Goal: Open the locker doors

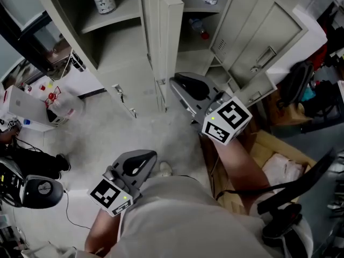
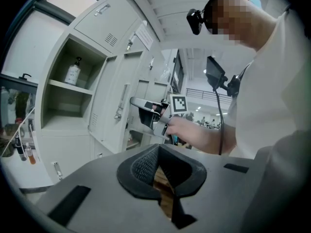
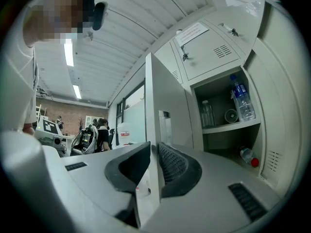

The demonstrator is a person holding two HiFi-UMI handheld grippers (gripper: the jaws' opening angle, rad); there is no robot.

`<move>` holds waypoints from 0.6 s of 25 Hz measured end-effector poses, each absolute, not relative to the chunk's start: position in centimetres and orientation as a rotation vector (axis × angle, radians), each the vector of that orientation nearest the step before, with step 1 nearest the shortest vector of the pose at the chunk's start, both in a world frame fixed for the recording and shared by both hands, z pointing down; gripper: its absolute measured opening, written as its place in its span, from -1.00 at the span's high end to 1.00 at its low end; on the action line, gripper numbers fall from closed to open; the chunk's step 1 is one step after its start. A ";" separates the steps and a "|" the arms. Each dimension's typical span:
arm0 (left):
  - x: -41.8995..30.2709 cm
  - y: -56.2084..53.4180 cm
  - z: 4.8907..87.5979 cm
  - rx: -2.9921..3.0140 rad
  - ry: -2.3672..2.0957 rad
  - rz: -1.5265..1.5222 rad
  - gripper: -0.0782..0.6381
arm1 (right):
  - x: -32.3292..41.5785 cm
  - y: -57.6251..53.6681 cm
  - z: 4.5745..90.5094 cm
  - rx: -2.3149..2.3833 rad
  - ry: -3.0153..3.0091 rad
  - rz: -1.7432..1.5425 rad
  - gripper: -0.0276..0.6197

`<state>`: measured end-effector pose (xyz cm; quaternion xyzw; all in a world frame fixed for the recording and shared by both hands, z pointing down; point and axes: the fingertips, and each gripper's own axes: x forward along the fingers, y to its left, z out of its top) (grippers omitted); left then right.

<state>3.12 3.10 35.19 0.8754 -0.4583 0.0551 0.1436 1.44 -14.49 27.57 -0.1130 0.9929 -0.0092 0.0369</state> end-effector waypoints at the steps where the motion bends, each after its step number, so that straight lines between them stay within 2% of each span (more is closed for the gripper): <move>1: 3.2 3.3 35.2 2.525 -1.317 0.161 0.76 | 1.7 -14.4 27.6 -0.358 3.047 -0.030 0.74; 15: 3.0 9.6 33.8 2.584 -1.277 0.119 0.76 | 4.5 -6.5 30.6 -0.476 3.144 -0.059 0.78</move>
